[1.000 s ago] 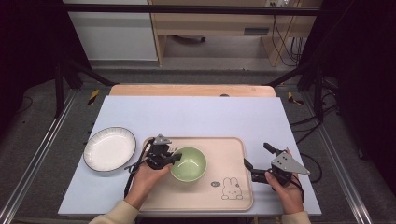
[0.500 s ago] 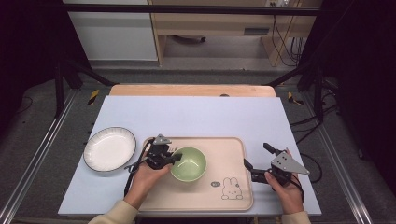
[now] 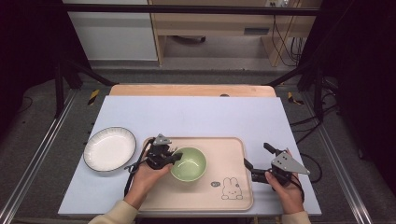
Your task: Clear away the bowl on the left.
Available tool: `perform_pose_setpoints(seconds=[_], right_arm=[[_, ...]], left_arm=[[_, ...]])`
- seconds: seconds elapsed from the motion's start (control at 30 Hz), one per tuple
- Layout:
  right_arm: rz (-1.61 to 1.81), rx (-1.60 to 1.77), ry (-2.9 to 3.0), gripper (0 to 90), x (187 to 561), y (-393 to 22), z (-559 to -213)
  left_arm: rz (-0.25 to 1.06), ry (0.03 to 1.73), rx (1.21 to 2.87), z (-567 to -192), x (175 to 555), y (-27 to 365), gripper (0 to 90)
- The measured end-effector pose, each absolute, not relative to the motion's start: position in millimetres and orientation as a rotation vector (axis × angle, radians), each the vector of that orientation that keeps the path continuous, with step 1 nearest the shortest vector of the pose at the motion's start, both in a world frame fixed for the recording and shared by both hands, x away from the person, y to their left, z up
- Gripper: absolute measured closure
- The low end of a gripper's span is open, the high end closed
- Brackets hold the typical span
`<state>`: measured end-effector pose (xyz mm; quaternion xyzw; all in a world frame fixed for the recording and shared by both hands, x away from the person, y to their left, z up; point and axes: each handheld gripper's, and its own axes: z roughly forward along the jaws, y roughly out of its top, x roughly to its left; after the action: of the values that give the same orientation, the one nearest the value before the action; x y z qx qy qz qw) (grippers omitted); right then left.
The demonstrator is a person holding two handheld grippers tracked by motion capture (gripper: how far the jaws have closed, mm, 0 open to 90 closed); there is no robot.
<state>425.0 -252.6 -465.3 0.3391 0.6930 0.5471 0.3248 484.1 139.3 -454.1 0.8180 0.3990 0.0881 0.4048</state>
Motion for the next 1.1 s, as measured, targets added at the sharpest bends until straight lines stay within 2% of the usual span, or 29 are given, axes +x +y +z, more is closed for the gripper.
perform_pose_setpoints(seconds=[0.13, 0.2, 0.27, 0.63, 0.8, 1.1], right_arm=[[1.438, 0.888, 1.817, 5.4, 424.7, -252.0, -465.2], [1.440, 0.887, 1.814, 5.5, 424.6, -252.2, -465.0], [1.440, 0.888, 1.815, 5.4, 424.6, -252.4, -465.0], [1.444, 0.884, 1.813, 5.4, 424.5, -252.3, -464.7], [1.443, 0.888, 1.813, 5.4, 424.4, -252.8, -464.6], [1.447, 0.887, 1.811, 5.3, 424.1, -252.7, -464.1]], left_arm=[[0.232, 1.002, 2.068, -453.8, 484.2, 139.6, 76.9], [0.245, 1.002, 2.071, -453.4, 483.9, 139.6, 72.8], [0.285, 1.007, 2.098, -453.5, 483.3, 138.0, 64.3], [0.298, 0.944, 2.045, -439.8, 477.0, 138.6, 44.5], [0.310, 0.910, 2.003, -433.2, 477.2, 141.4, 28.7], [0.362, 0.813, 1.995, -423.8, 472.6, 142.2, 8.4]])
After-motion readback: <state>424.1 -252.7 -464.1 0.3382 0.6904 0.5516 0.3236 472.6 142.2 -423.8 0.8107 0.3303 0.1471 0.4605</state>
